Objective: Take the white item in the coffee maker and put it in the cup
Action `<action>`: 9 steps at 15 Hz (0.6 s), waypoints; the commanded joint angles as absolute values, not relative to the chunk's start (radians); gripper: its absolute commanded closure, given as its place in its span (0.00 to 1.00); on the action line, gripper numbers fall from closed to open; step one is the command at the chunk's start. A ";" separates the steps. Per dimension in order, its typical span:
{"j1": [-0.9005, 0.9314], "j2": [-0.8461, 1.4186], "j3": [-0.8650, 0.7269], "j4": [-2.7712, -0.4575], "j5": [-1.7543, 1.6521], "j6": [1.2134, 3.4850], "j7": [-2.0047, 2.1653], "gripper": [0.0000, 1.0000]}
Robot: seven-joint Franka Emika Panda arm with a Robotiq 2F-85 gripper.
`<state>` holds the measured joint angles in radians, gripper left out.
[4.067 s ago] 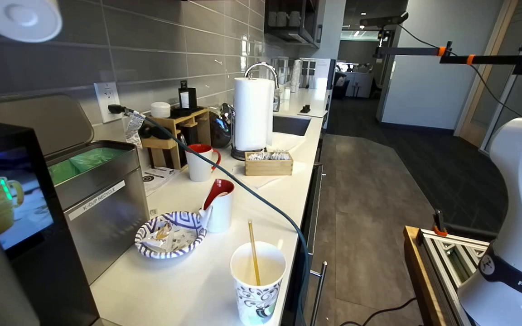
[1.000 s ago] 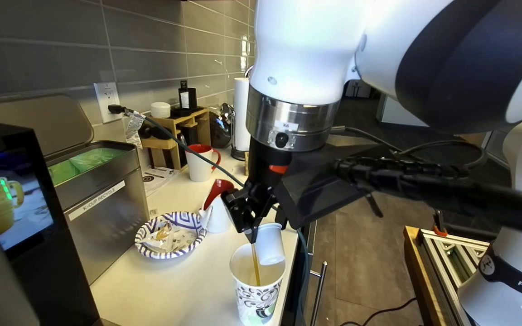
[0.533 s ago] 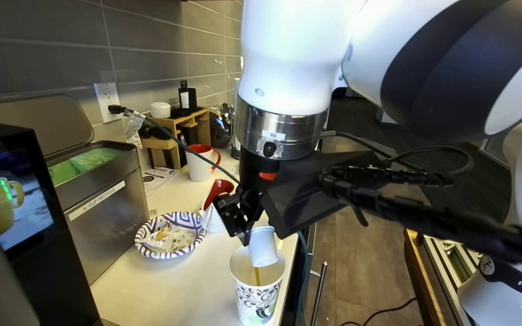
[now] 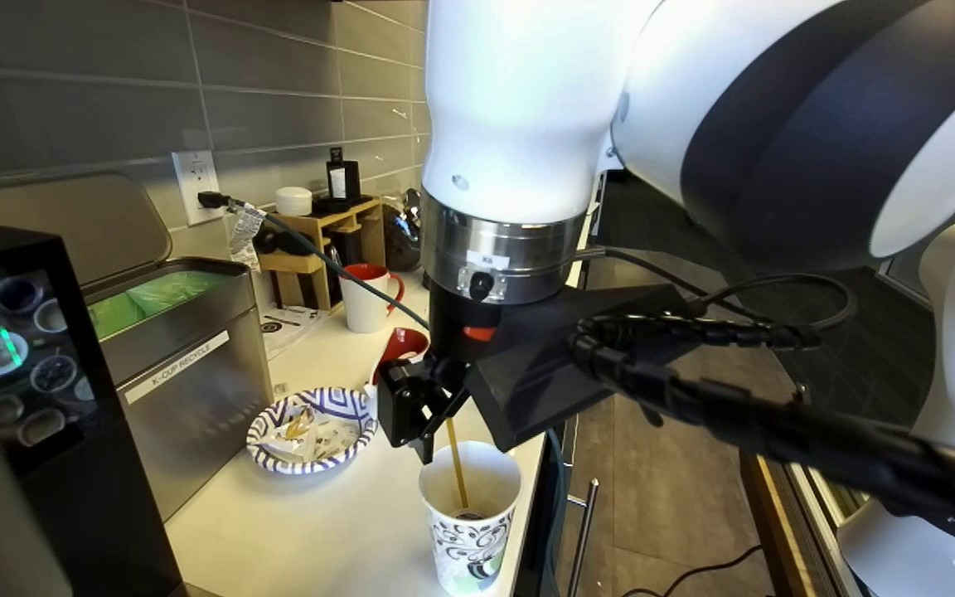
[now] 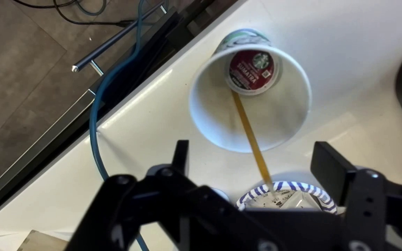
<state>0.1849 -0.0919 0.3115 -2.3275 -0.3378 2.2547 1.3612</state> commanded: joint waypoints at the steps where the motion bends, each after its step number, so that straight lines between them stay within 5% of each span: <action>1: 0.199 -0.075 0.304 -2.303 -0.330 2.230 1.365 0.00; 9: 0.185 -0.166 0.270 -2.212 -0.295 2.204 1.278 0.00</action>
<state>0.1850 -0.1106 0.2871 -2.2437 -0.3167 2.2483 1.3280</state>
